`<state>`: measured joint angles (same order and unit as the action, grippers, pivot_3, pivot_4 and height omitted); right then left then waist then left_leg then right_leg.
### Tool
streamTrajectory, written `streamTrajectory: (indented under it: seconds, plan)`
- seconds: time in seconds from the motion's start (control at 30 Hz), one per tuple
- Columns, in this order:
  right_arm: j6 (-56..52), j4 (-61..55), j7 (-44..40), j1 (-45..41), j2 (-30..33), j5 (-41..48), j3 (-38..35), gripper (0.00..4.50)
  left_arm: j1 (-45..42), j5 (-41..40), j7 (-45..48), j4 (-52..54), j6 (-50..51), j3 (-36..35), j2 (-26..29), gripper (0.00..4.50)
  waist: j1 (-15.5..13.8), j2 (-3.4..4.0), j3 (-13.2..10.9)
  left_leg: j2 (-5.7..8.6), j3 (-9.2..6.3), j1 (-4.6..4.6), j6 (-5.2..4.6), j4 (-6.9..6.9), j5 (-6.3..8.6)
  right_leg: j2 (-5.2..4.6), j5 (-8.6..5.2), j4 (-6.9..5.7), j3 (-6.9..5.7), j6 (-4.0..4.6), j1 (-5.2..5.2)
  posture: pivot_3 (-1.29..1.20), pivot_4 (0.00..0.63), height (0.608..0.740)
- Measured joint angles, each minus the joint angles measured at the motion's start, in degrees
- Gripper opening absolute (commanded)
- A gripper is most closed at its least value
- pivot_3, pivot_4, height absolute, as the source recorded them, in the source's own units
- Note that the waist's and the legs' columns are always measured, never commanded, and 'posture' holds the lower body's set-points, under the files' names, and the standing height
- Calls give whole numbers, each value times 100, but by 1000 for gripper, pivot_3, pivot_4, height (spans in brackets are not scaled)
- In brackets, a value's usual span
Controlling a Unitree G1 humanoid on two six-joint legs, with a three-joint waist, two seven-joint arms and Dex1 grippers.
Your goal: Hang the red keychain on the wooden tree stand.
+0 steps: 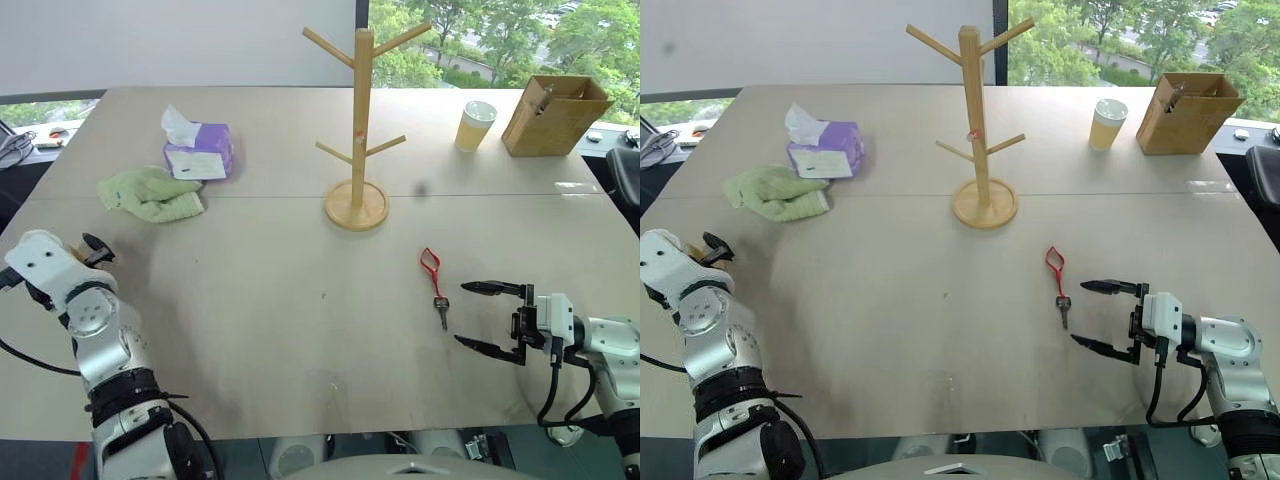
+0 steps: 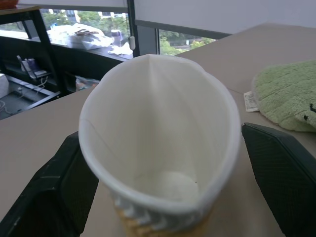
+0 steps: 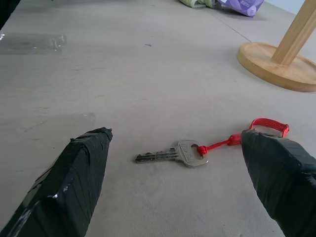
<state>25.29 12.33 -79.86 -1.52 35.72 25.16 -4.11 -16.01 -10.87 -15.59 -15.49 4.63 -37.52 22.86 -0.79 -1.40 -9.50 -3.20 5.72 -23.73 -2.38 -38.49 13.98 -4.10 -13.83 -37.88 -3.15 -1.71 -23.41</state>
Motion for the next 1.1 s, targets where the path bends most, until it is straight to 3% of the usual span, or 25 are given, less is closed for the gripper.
streamTrajectory:
  seconds: [0.17, 0.3, 0.43, 0.6, 0.87, 1.0, 1.1]
  plan:
    - [0, 3, -56, 5, 6, 2, 0, 4500, 623, -9, -178, 1197, 213, 56, -554, 4464, -3, -1, 1, 1, 2, 1, 0, 0, 0, -5, 0, 0, 2, 0, 2, 0, 150, 740]
    - [-1, 7, -85, 5, 15, 3, -1, 4500, 1224, -3, -341, 2216, 501, 359, -1313, 4464, -10, -2, 2, 2, 1, 1, -1, 0, 1, -4, 0, 0, 3, 0, 2, 0, 150, 740]
    - [-2, 6, -87, 4, 21, 5, -1, 4500, 1483, 17, -317, 2651, 700, 708, -1676, 4464, -13, -4, 3, 2, -4, 1, -24, -1, 14, 2, 0, -1, -1, 1, 2, 0, 150, 740]
    - [-134, -88, 0, 25, 21, 89, -33, 4500, 1671, -224, 542, 3057, 751, 1625, -1877, 4464, -21, -4, 3, 5, -2, 0, -25, -2, 14, 2, 0, 0, 0, 1, 2, 0, 150, 740]
    - [-645, -597, 485, 222, 25, 314, -179, 4500, 1660, -1185, 2881, 3383, 1040, 2604, -1017, 4464, 3, 1, 4, 2, -2, 0, -25, -1, 15, 7, -2, 0, 4, 2, -1, 0, 150, 740]
    - [-2140, -1719, 1757, 236, 47, 606, -362, 4500, 2062, -2290, 4486, 3951, 1639, 2651, 80, 4464, 27, 7, 3, -5, -1, -3, -12, 2, 8, 5, -3, -4, 6, 5, -10, 0, 150, 740]
    - [-3280, -2411, 2715, 84, 89, 784, -380, 4500, 2132, -2546, 5201, 3988, 1559, 2457, 485, 4464, 0, 10, 5, -2, -2, -5, -24, 1, 15, 3, -13, -2, 4, 21, -10, 0, 150, 740]
